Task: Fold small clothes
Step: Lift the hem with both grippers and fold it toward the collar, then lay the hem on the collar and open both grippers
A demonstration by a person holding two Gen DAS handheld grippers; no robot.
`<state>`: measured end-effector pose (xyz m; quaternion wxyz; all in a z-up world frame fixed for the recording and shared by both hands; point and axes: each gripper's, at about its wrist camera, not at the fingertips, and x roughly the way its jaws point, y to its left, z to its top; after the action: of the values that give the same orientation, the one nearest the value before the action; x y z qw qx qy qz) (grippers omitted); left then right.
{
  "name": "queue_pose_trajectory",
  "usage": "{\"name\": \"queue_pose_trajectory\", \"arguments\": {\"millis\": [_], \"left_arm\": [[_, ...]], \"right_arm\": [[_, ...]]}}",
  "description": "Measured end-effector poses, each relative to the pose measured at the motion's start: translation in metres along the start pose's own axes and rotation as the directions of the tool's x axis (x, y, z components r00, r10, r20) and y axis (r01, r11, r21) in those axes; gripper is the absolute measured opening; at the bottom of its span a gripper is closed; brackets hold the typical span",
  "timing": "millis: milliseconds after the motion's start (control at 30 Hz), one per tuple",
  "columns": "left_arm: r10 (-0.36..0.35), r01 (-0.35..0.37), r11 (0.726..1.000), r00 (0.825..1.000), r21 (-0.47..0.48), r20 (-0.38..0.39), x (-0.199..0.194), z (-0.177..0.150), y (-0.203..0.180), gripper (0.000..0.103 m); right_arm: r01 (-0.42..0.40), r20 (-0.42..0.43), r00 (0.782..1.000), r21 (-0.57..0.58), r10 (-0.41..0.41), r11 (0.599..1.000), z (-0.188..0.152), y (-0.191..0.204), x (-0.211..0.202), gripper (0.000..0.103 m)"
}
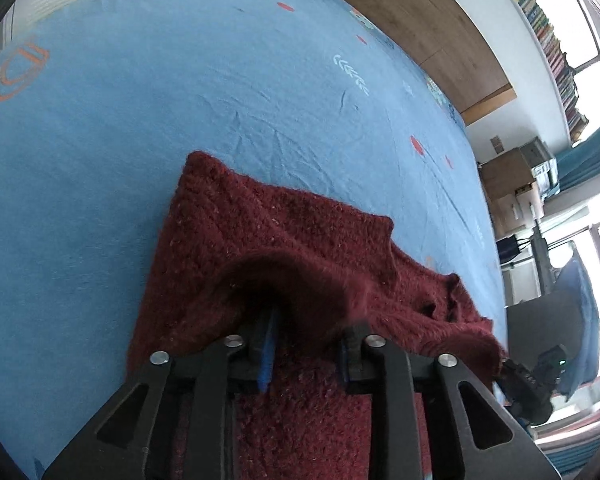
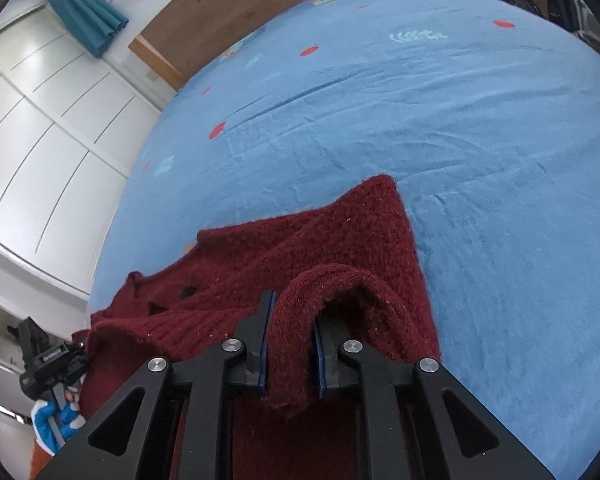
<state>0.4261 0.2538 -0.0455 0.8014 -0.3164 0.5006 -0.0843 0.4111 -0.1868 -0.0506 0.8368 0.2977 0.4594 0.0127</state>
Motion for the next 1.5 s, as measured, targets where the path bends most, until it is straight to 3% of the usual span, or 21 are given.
{"name": "queue_pose_trajectory", "arguments": {"millis": [133,233,267,333,467,533,767,900,1067,1200,1300,1500], "left_arm": [[-0.060,0.060,0.997,0.998,-0.047,-0.003,-0.007,0.007,0.005,0.034],[-0.103,0.104,0.992,0.994,-0.076,0.017,-0.018,0.015,0.007,0.045],[-0.107,0.108,0.991,0.994,-0.080,0.024,-0.022,0.017,0.008,0.048],[-0.099,0.102,0.991,0.994,-0.086,0.037,-0.028,0.023,0.010,0.051],[-0.051,0.054,0.996,0.998,-0.071,0.042,-0.037,0.027,0.009,0.052],[0.008,-0.006,0.999,0.998,-0.034,0.059,-0.044,0.025,0.002,0.052],[0.120,-0.135,0.984,0.984,0.115,0.130,-0.056,0.007,-0.035,0.056],[0.174,-0.200,0.959,0.975,0.202,0.139,-0.036,-0.010,-0.054,0.056],[0.239,-0.272,0.907,0.961,0.320,0.141,0.000,-0.042,-0.064,0.056],[0.274,-0.310,0.885,0.950,0.347,0.149,0.017,-0.062,-0.044,0.056],[0.260,-0.303,0.892,0.951,0.335,0.169,0.008,-0.065,-0.042,0.056],[0.264,-0.336,0.860,0.937,0.384,0.229,0.006,-0.047,-0.069,0.057]], "right_arm": [[-0.023,-0.001,1.000,0.046,0.023,0.999,0.005,-0.005,0.000,0.021],[-0.050,0.001,0.999,0.066,0.050,0.997,0.010,-0.006,-0.002,0.032],[-0.058,0.003,0.998,0.073,0.058,0.996,0.011,-0.005,-0.002,0.040],[-0.070,0.017,0.997,0.090,0.069,0.993,0.015,-0.004,-0.005,0.052],[-0.037,0.035,0.999,0.092,0.034,0.995,0.024,0.002,-0.010,0.060],[-0.009,0.051,0.999,0.073,0.005,0.997,0.029,0.007,-0.019,0.062],[0.087,0.105,0.992,-0.168,-0.070,0.982,0.024,0.045,-0.052,0.063],[0.132,0.097,0.990,-0.311,-0.107,0.941,0.000,0.069,-0.041,0.063],[0.169,0.075,0.986,-0.410,-0.152,0.896,-0.038,0.077,-0.010,0.063],[0.253,0.088,0.967,-0.452,-0.240,0.855,-0.053,0.059,0.008,0.062],[0.268,0.109,0.963,-0.419,-0.245,0.868,-0.046,0.044,-0.001,0.062],[0.275,0.160,0.961,-0.440,-0.227,0.855,-0.027,0.060,-0.016,0.062]]}}
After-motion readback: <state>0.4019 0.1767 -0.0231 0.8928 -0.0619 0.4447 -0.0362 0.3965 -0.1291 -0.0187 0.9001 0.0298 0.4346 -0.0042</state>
